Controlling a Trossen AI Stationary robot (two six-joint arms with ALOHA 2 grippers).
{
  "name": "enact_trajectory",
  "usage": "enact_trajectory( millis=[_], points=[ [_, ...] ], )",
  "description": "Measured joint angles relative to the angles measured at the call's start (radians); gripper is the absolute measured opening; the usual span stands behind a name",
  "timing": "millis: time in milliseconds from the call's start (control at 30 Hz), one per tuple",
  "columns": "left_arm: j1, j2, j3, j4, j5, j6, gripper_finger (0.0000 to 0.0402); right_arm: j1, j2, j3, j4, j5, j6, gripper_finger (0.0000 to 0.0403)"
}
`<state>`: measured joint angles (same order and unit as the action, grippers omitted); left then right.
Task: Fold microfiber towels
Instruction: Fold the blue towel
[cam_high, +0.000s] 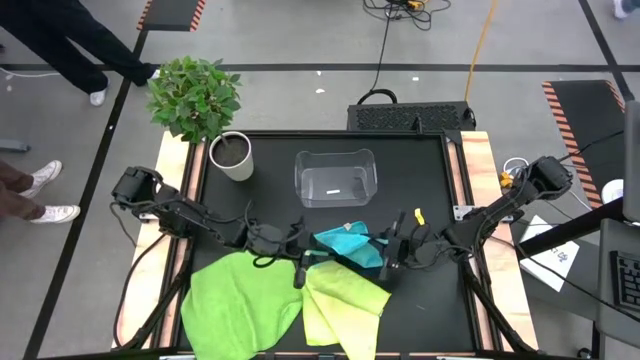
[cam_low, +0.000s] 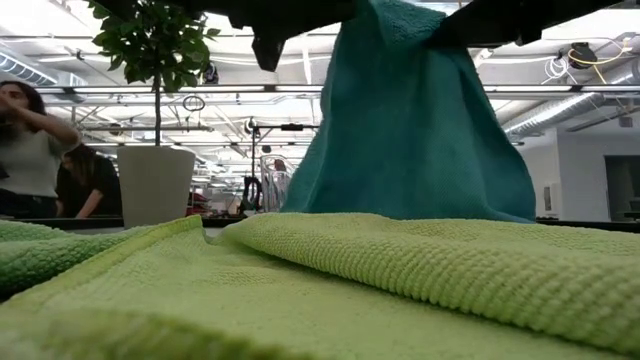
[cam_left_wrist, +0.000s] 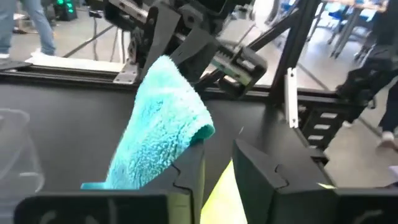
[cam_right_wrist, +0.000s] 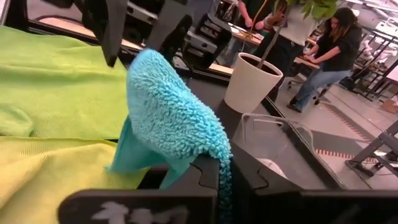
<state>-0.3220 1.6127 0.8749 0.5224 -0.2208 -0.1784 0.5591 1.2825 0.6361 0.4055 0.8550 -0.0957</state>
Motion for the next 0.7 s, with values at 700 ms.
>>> enact_trajectory(
  millis=[700],
  points=[
    [-0.024, 0.142, 0.000, -0.011, -0.153, -0.064, 0.0113, -0.003, 0.000, 0.072, -0.020, -0.054, -0.013, 0.0000]
  ],
)
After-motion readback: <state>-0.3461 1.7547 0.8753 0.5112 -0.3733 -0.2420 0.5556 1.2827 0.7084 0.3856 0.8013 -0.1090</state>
